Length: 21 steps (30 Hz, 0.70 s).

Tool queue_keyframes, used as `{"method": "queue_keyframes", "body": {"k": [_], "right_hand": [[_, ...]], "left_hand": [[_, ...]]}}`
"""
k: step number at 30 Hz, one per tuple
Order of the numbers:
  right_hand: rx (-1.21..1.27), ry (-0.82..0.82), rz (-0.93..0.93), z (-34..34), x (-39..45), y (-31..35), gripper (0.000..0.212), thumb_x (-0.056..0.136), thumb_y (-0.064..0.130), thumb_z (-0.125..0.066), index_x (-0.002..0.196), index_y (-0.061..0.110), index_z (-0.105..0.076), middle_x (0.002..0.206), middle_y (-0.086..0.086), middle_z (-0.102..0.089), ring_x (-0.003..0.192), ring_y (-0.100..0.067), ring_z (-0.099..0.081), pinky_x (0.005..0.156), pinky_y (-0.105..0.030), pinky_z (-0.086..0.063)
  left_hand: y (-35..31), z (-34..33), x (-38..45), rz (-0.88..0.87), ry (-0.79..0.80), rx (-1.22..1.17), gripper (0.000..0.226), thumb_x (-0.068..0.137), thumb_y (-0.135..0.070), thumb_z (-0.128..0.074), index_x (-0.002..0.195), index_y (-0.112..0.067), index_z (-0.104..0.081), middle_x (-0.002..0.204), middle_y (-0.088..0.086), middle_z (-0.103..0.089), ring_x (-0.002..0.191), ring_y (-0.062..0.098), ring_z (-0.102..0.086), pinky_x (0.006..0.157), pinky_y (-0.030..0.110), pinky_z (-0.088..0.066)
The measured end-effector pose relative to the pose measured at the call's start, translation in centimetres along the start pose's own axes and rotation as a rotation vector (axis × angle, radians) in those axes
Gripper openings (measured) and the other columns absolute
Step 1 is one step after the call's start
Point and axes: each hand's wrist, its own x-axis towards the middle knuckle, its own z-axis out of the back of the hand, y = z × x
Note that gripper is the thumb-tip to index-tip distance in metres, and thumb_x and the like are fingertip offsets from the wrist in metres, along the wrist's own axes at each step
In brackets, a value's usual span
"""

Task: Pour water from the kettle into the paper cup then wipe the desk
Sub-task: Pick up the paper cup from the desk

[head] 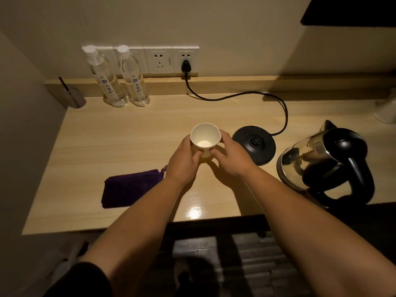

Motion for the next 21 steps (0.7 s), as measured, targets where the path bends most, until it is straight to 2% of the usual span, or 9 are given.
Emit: {"method": "queue_keyframes", "body": {"k": [9,15,18,21], "right_hand": [[0.039,0.087,0.015,0.4,-6.9,-3.0,0.062,0.091,0.029,-0.060,0.144,0.027,-0.028,0.140,-0.001,-0.051,0.125,-0.024,-0.049,0.094,-0.033,-0.040],[0.149,0.130,-0.049,0.2,-8.2,-4.1,0.063,0.092,0.025,-0.060,0.145,0.027,-0.026,0.145,0.000,-0.045,0.131,-0.022,-0.044,0.102,-0.038,-0.039],[0.167,0.127,-0.044,0.4,-8.4,-4.4,0.072,0.091,0.026,-0.060,0.149,0.030,-0.018,0.152,0.002,-0.036,0.137,-0.021,-0.037,0.106,-0.039,-0.035],[0.072,0.074,-0.041,1.1,-8.9,-4.6,0.079,0.091,0.033,-0.060,0.152,0.026,-0.011,0.158,0.003,-0.022,0.142,-0.019,-0.026,0.110,-0.040,-0.029]], "left_hand": [[-2.5,-3.5,-7.6,0.093,-0.036,-0.009,0.056,0.096,-0.024,-0.055,0.146,-0.020,-0.031,0.145,0.002,-0.046,0.126,0.022,-0.050,0.089,0.026,-0.037],[-2.8,-4.6,-9.3,0.087,-0.048,-0.089,0.060,0.093,-0.022,-0.059,0.146,-0.018,-0.031,0.146,0.002,-0.044,0.129,0.019,-0.046,0.091,0.024,-0.036],[-2.3,-4.5,-9.1,0.127,0.012,-0.152,0.083,0.087,-0.035,-0.069,0.151,-0.022,-0.019,0.153,-0.001,-0.036,0.137,0.017,-0.038,0.099,0.027,-0.035],[-1.6,-4.3,-8.6,0.203,0.066,-0.156,0.108,0.078,-0.044,-0.076,0.155,-0.025,-0.002,0.160,-0.003,-0.024,0.144,0.017,-0.027,0.110,0.036,-0.029]]}}
